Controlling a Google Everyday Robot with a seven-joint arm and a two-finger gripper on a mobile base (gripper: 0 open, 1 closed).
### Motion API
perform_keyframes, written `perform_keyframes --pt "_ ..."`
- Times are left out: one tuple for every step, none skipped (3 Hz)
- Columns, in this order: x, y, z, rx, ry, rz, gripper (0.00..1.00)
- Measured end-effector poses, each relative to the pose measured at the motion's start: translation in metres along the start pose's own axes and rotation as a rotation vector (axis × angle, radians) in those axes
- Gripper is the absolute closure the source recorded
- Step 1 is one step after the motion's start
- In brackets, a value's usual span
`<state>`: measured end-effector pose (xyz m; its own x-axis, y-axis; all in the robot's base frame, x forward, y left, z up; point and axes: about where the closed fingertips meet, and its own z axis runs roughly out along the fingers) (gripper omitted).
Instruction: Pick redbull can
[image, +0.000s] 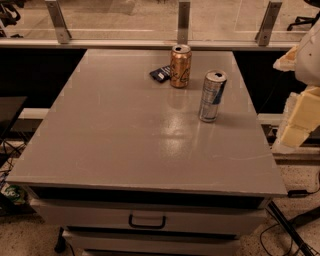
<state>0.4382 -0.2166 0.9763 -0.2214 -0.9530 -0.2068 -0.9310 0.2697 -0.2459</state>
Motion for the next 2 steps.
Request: perform_keyframes --pt "-0.001 -0.005 0.001 0.005 -0.007 0.007 0.0" --pt "-0.003 -0.023 0.008 0.021 -0.034 0.031 0.0"
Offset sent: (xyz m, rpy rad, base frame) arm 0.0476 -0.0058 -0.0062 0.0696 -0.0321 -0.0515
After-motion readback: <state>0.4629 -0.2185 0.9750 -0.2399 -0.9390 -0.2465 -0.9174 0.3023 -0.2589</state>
